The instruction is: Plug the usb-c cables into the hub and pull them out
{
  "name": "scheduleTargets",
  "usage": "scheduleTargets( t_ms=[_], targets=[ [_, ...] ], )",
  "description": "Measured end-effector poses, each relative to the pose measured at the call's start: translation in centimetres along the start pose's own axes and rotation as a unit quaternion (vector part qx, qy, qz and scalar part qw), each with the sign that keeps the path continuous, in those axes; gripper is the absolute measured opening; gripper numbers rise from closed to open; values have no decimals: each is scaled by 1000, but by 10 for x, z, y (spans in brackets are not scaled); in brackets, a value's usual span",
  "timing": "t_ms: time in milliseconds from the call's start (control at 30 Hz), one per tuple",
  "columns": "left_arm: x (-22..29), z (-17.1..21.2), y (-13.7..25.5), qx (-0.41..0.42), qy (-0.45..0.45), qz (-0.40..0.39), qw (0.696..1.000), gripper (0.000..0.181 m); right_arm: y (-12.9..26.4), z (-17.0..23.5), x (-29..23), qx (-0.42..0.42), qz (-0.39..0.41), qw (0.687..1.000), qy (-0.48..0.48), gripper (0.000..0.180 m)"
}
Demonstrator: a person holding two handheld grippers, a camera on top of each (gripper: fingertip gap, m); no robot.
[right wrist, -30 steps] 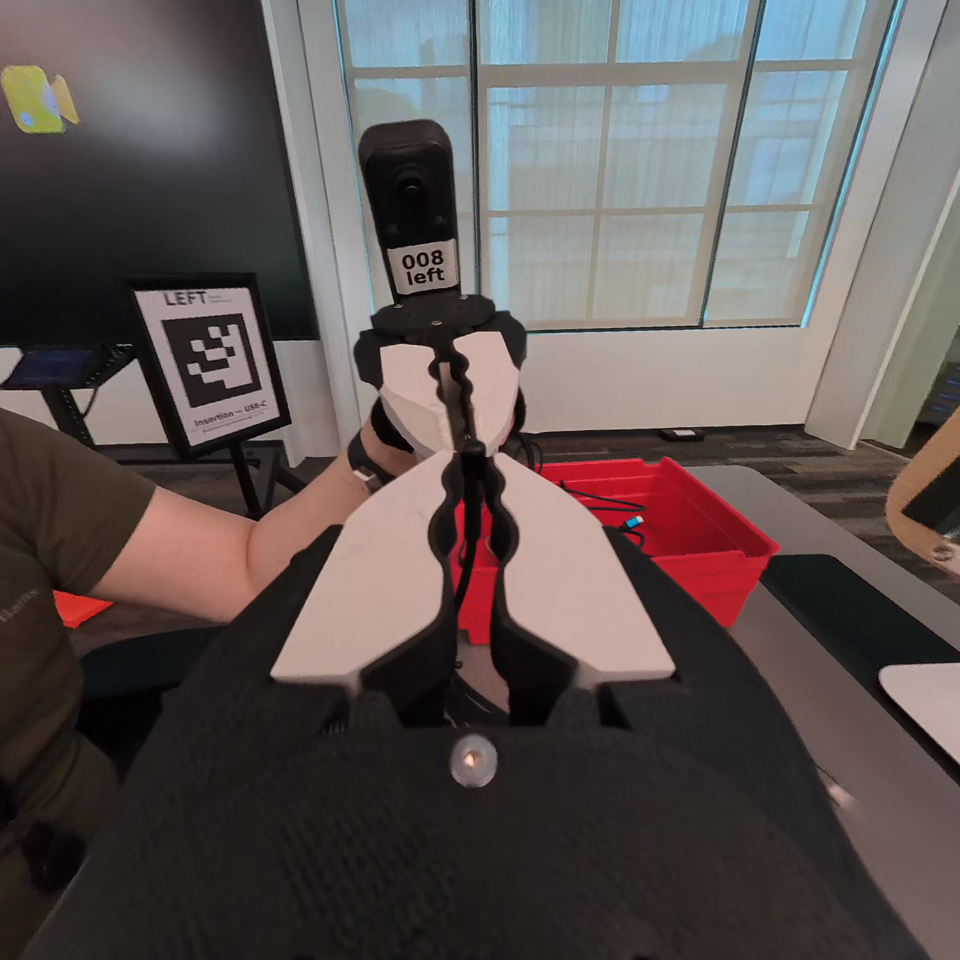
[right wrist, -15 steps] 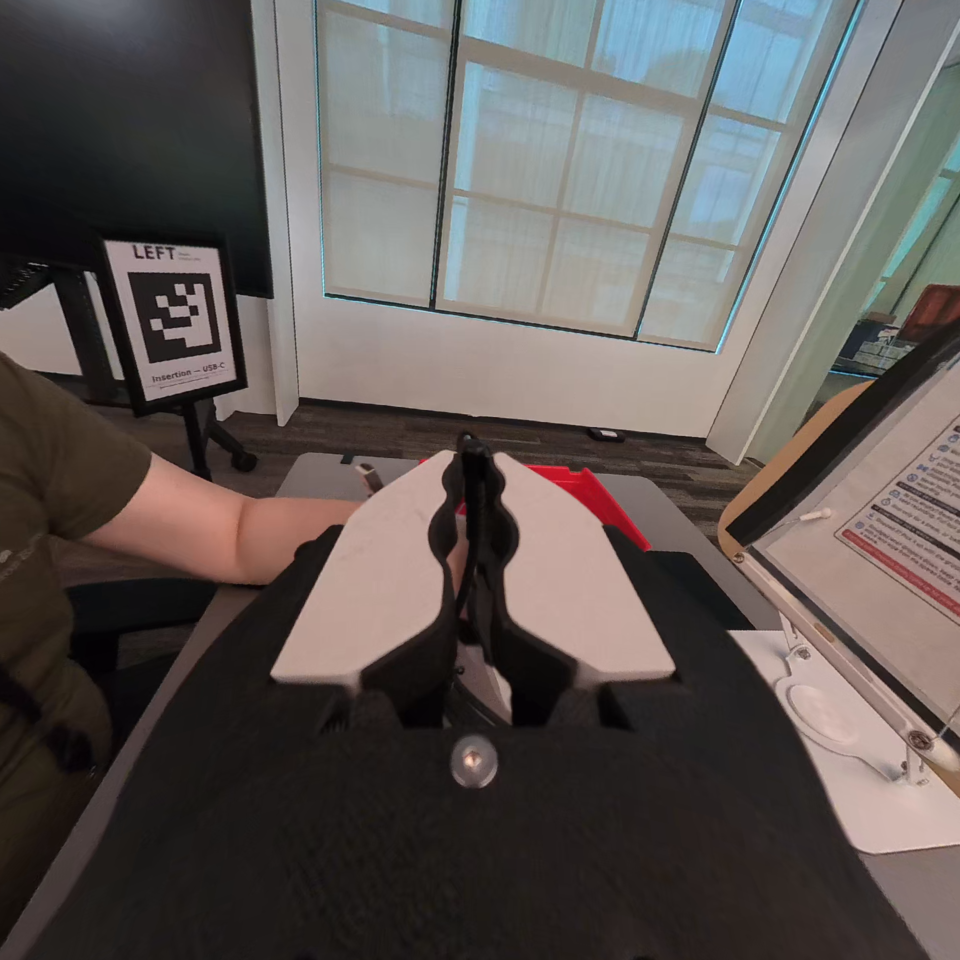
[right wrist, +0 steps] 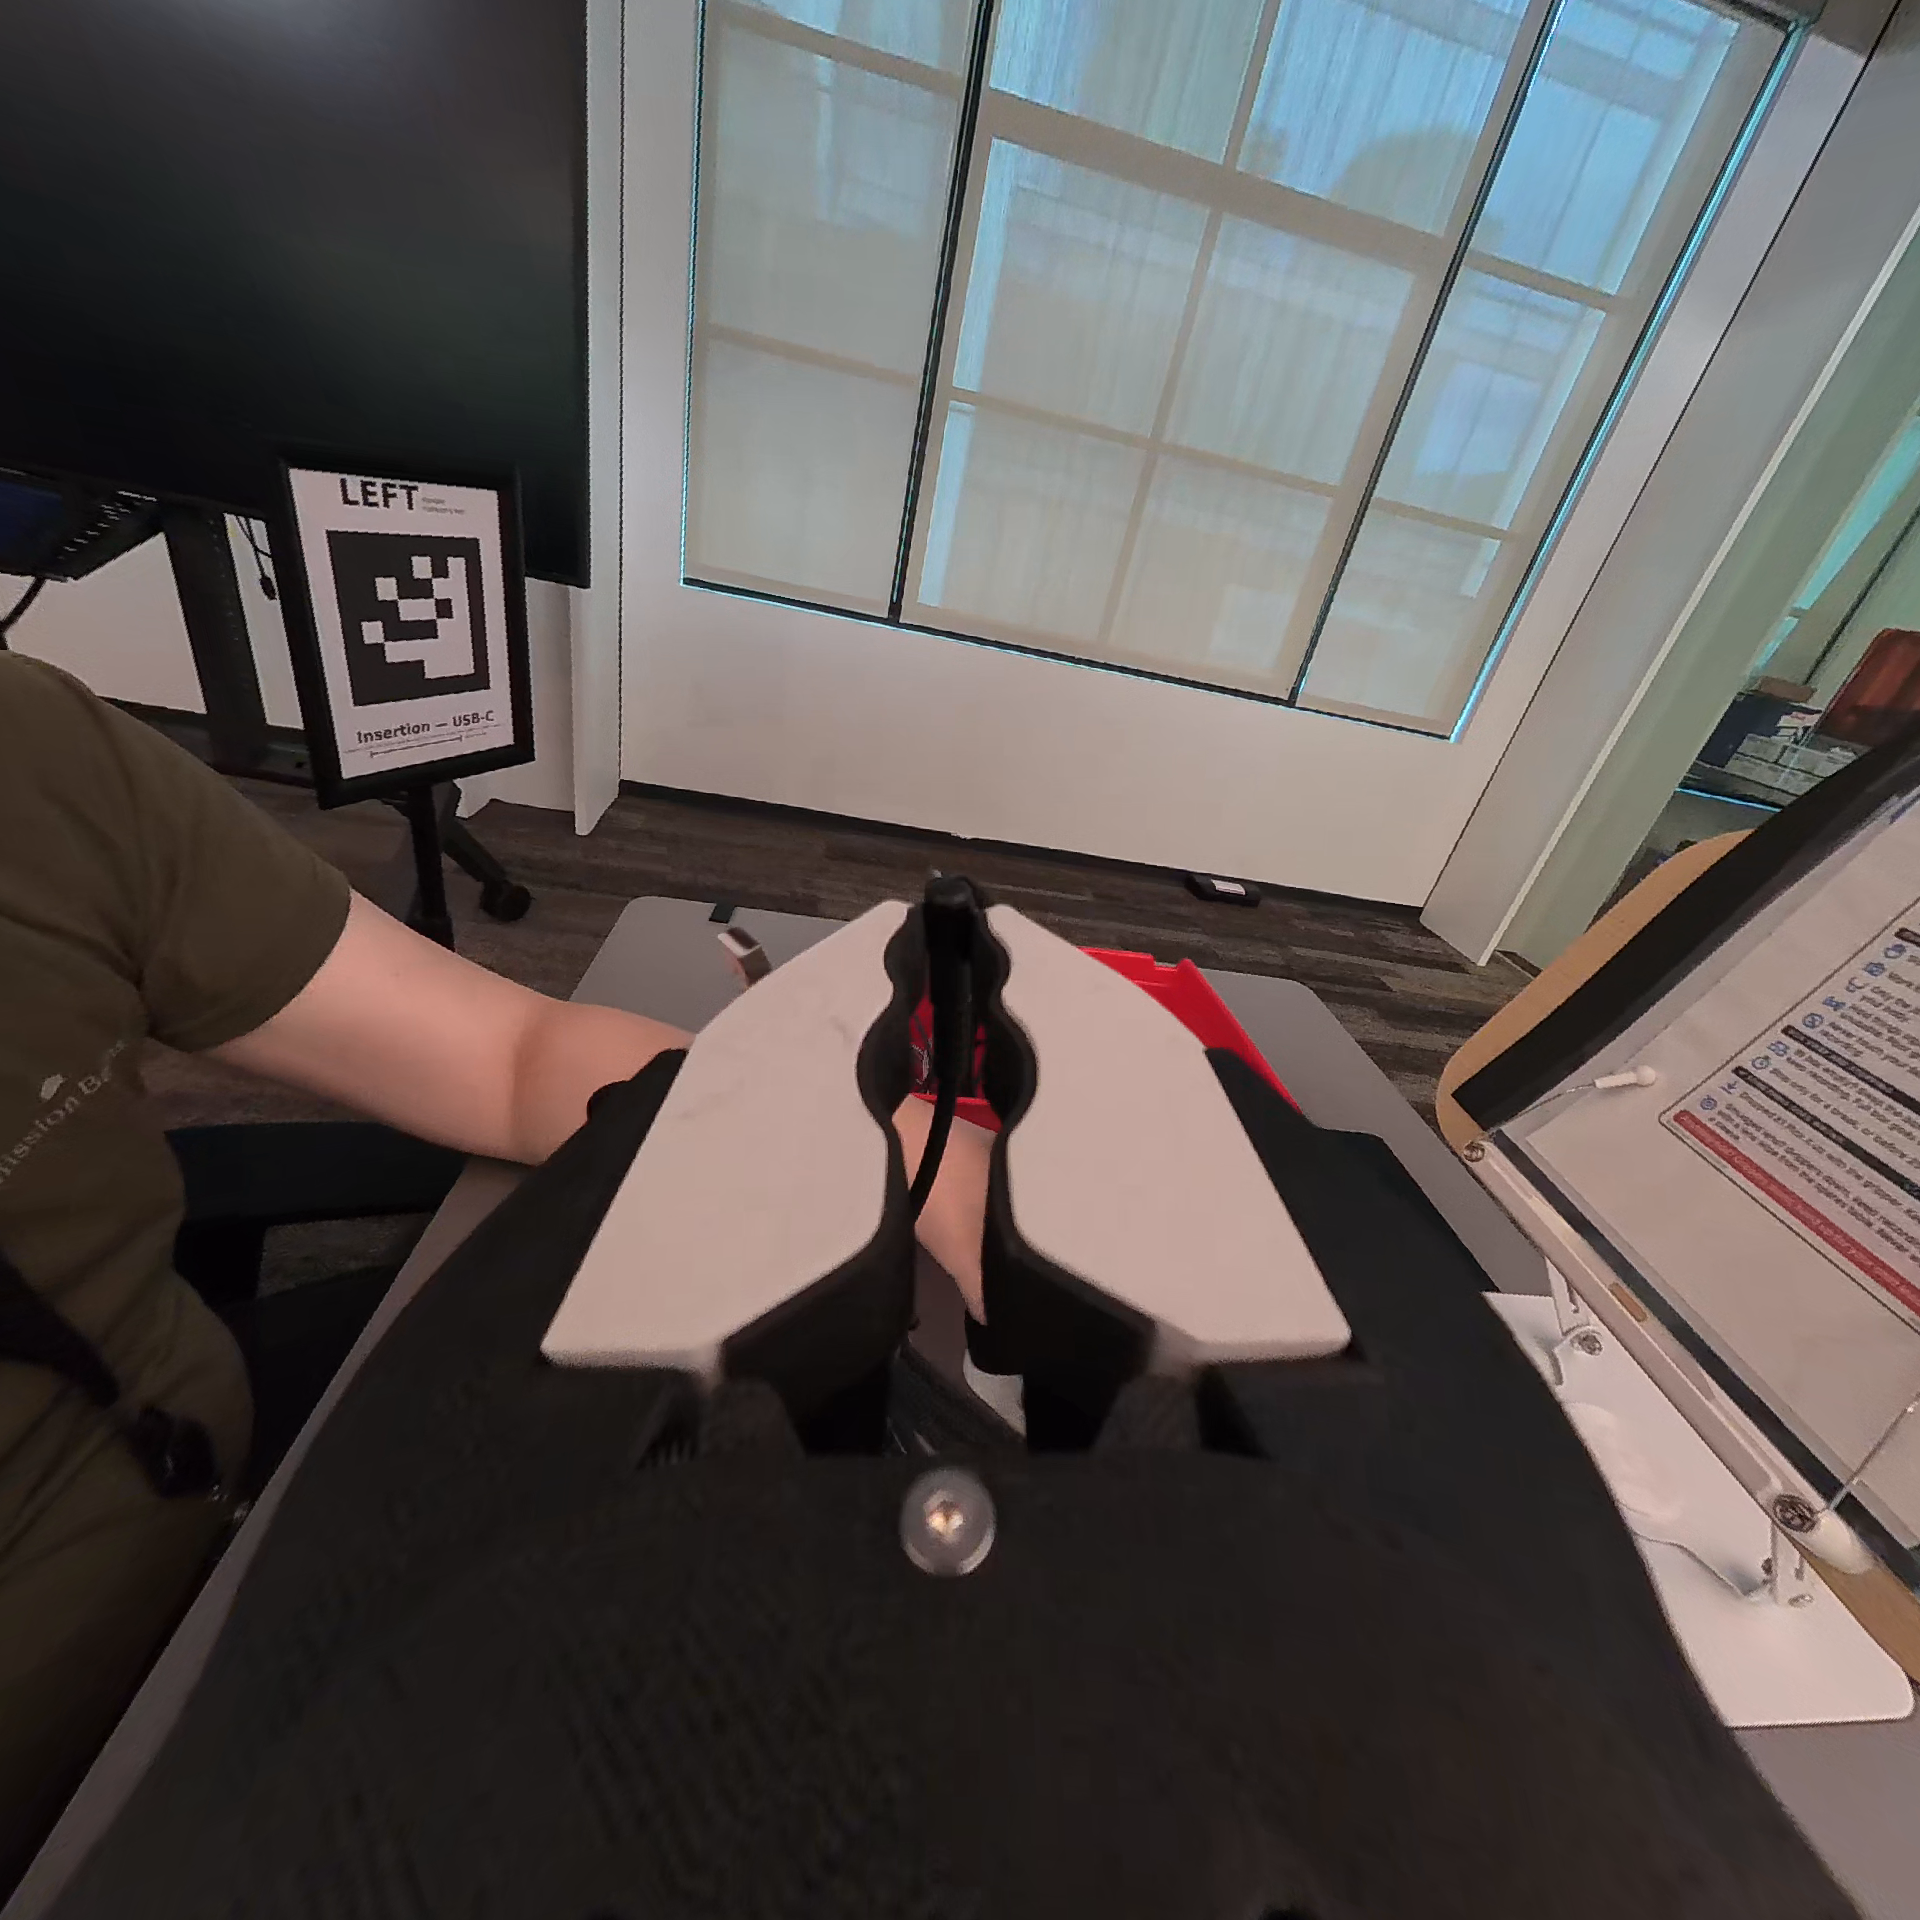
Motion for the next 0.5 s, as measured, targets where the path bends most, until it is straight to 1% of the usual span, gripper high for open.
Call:
scheduleTargets(
  t_ms=[33, 100, 133, 167, 267, 300, 333, 433, 500],
  targets=[
    [2, 1, 0, 0, -10, -4, 1000, 74, -1, 1, 1, -1, 1, 1000, -1, 8],
    [7, 2, 2, -8, -13, 0, 1000, 58, -2, 2, 1, -6, -2, 1000, -3, 8],
    [11, 4, 4, -19, -10, 8, 1000, 38, -3, 3, 1, -8, -1, 1000, -3, 8],
    [16, 5, 6, -33, -7, 29, 999, 29, -4, 3, 2, -11, 0, 1000, -3, 8],
    [38, 5, 8, -75, -29, 107, 991, 23, -6, 5, 2, -17, 2, 1000, -2, 8],
    [43, 5, 8, -89, -44, 121, 988, 23, -7, 5, 3, -19, 2, 1000, -3, 8],
    [47, 6, 9, -96, -63, 121, 986, 23, -8, 6, 3, -21, 3, 1000, -3, 8],
    [55, 9, 10, -96, -137, 93, 981, 33, -9, 7, 4, -24, 4, 1000, -3, 8],
    [57, 15, 11, -105, -188, 45, 976, 41, -9, 7, 3, -25, 4, 1000, 0, 8]
  ],
)
Point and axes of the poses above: each gripper's, where its closed fingertips meet, y back along the fingers, z out of its underside, x = y × z across the jaws, the point moved 9 cm from there along y, back along the fingers, and after that the axes turned 9 degrees about -x, right-handed, at the moved point
